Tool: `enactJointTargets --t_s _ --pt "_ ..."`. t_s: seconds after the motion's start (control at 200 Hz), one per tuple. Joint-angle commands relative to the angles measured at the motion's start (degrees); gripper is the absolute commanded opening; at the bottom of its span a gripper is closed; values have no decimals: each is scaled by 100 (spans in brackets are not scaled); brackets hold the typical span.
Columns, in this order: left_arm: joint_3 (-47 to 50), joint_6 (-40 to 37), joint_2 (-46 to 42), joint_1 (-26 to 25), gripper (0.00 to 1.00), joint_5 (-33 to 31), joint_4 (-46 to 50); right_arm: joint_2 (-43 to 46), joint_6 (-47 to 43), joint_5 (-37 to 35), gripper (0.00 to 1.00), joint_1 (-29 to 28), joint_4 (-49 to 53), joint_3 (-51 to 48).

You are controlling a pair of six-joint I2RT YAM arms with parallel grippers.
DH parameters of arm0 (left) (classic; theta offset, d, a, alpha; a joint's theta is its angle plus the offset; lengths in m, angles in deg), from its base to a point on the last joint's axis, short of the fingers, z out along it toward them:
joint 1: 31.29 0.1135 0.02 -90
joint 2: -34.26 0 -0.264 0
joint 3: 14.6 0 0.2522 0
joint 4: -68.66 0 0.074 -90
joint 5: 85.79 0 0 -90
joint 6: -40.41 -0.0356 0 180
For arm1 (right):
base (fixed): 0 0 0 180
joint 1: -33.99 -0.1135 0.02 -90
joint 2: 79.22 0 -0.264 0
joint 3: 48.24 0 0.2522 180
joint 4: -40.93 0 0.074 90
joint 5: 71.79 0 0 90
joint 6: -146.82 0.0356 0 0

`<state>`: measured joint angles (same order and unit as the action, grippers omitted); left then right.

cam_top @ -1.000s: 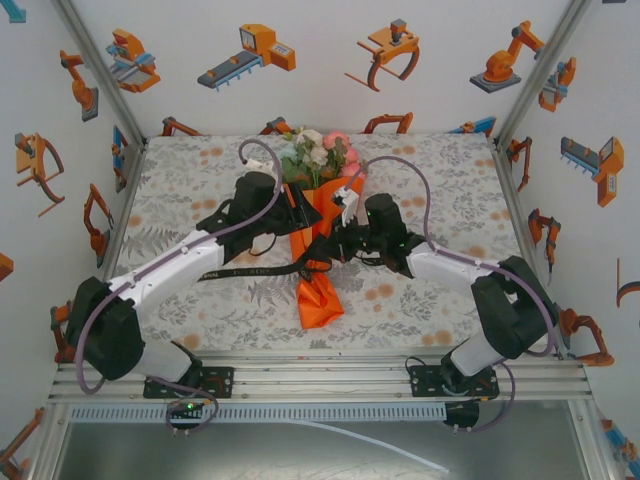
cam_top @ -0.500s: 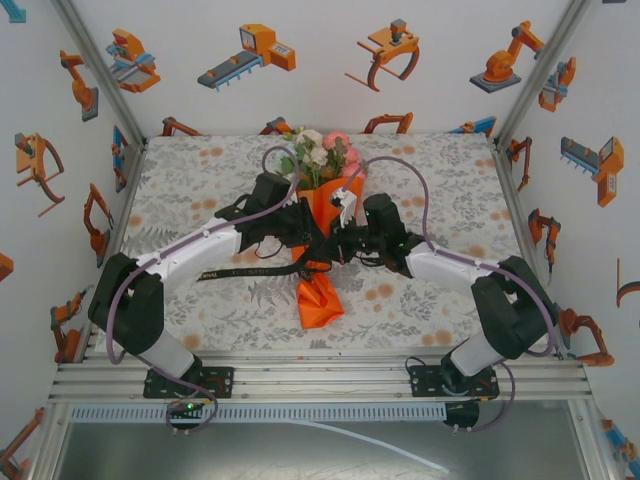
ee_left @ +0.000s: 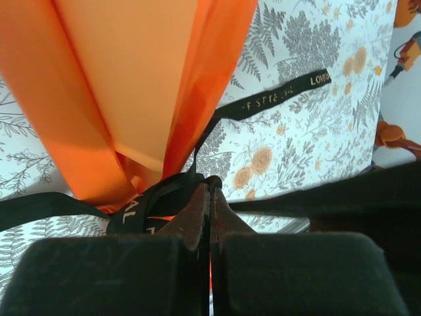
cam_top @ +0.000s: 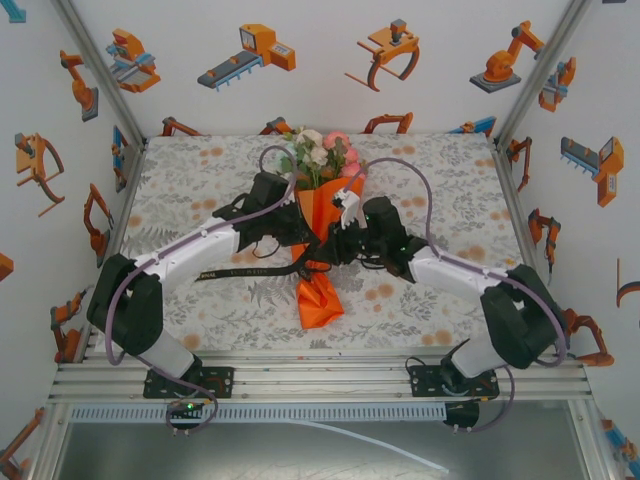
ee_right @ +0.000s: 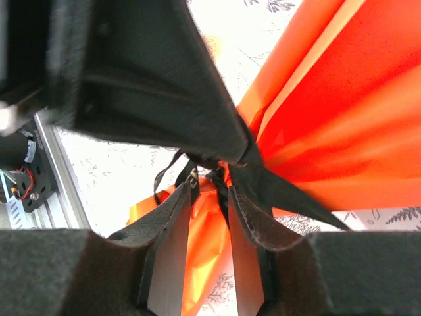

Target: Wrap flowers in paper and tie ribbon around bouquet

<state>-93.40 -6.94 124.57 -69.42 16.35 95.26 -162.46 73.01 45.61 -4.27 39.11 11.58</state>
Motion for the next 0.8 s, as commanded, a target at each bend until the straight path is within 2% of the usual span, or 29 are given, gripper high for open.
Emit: enactJointTargets --t_s 0.0,0.12,0.23,0.446,0.536,0.701,0.796 --pt "52 115 -166 73 0 -187 -50 562 370 -835 34 -491 75 -220" --pt "89 184 -155 94 0 -184 -124 576 669 -1353 42 -988 -48 -370" --pt "99 217 -132 87 0 -151 -141 360 658 -1652 50 -1180 -173 -351" --pt "114 234 -134 102 0 -158 -123 -149 553 -1836 51 -1196 -523 -320" --pt "112 235 -140 112 0 -160 -108 -326 537 -1728 41 -1194 -617 -258" --pt "169 222 -245 191 0 -212 -96 -223 474 -1700 0 -1201 -618 -273" --pt "210 182 -350 319 0 -248 -38 83 257 -1778 0 -1193 -427 -258"
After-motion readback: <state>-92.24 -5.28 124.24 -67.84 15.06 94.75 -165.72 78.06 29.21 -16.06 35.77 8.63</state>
